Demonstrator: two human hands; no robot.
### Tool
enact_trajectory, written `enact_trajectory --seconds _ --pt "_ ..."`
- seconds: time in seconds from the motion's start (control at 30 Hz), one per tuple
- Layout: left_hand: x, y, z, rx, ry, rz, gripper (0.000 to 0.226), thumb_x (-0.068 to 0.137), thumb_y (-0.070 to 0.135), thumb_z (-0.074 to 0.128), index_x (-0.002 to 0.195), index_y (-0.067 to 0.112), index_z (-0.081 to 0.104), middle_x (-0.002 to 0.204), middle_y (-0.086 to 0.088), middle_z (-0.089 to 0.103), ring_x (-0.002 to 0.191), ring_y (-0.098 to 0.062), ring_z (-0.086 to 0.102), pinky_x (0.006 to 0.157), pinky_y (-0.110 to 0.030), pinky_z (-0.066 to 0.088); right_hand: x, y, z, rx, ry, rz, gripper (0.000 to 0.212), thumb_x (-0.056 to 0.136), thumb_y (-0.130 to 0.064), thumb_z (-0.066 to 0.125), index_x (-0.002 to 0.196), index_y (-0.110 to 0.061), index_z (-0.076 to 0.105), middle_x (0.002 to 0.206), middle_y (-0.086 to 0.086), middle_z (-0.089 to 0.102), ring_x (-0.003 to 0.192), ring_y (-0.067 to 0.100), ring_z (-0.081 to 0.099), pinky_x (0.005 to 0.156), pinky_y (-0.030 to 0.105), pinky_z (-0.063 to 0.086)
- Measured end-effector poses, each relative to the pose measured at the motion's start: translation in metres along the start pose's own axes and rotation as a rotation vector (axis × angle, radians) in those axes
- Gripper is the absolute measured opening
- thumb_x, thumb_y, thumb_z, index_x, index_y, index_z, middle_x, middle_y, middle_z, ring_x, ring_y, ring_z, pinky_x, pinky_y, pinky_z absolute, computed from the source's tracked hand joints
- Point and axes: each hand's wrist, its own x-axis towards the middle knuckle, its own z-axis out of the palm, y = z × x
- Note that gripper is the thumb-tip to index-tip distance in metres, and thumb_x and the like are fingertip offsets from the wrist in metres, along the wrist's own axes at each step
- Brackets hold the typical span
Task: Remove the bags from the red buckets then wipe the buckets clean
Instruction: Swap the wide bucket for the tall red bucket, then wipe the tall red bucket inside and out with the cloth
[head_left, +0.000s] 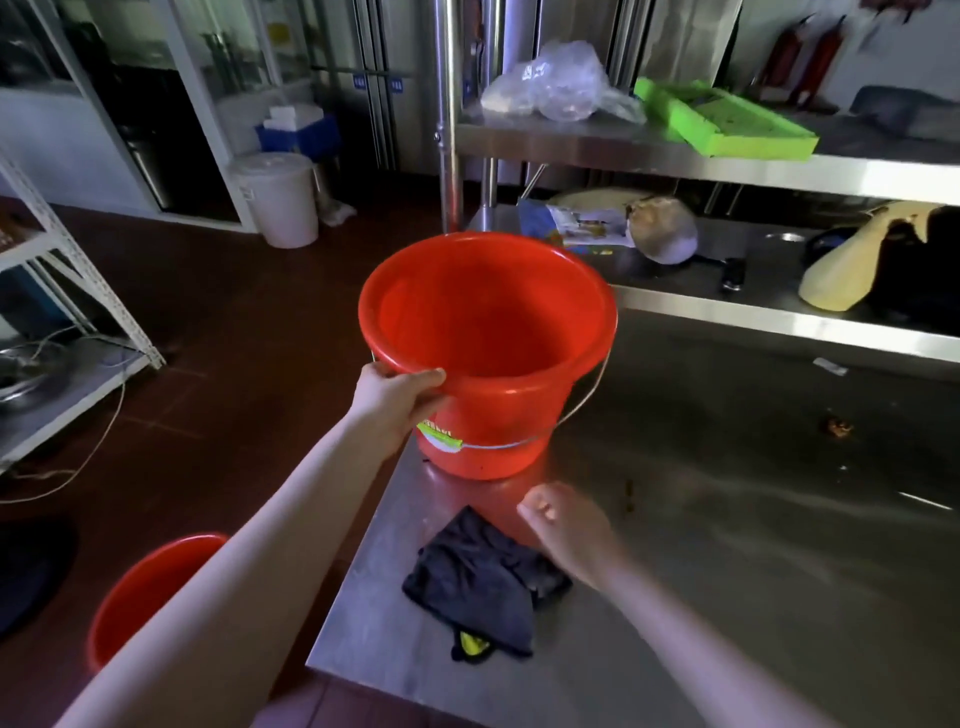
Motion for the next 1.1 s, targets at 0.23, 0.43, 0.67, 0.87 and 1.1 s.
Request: enact_trajectory --seconds 0.23,0.43,0.67,0.87,1.1 --pt "-0.003 -0.002 0.016 -0.078 0.052 -0.067 0.028 0.078 -0.005 0.074 0.101 -0.003 0.059 0.097 -0.019 0.065 0.067 -0.021 0.070 0.071 -0.034 0.061 0.002 -0.024 0.102 -0.460 -0.450 -0.117 0.064 0.080 -0.051 0.063 0.135 -0.023 0.044 0.137 0.005 0.042 0.129 0.032 0.038 0.100 0.047 0.040" --pt "-0.013 0.003 0.002 -0.021 -0.087 -0.160 0.023 0.088 0.008 0.069 0.105 -0.003 0.060 0.091 -0.019 0.071 0.073 -0.023 0.074 0.064 -0.029 0.061 -0.011 -0.026 0.131 -0.596 -0.223 -0.124 0.034 0.063 -0.025 0.082 0.093 -0.022 0.067 0.100 0.002 0.059 0.096 0.026 0.060 0.066 0.038 0.054" --pt "0.007 0.017 -0.064 1.082 0.226 0.649 0.024 0.079 0.043 0.070 0.092 0.024 0.064 0.086 0.003 0.063 0.083 -0.020 0.061 0.073 -0.032 0.050 -0.029 0.008 0.074 0.238 0.023 0.115 0.021 0.077 -0.008 0.069 0.095 -0.017 0.064 0.083 -0.002 0.067 0.078 0.011 0.060 0.071 0.024 0.045" --pt "0.032 0.026 -0.066 1.304 -0.259 0.886 0.034 0.087 0.022 0.070 0.121 0.018 0.067 0.132 -0.014 0.053 0.136 -0.042 0.031 0.111 -0.057 0.026 -0.044 -0.024 -0.035 0.654 0.289 0.079 0.025 0.075 -0.032 0.073 0.100 -0.034 0.067 0.097 -0.014 0.073 0.090 -0.003 0.065 0.074 0.011 0.048" --pt "-0.001 -0.001 -0.025 1.225 -0.387 0.917 0.034 0.093 0.026 0.061 0.124 0.012 0.064 0.131 -0.006 0.060 0.147 -0.029 0.020 0.116 -0.060 -0.003 -0.029 -0.080 -0.120 0.649 0.594 -0.141 0.027 0.083 -0.032 0.067 0.110 -0.035 0.063 0.104 -0.013 0.070 0.098 0.000 0.064 0.079 0.010 0.046"
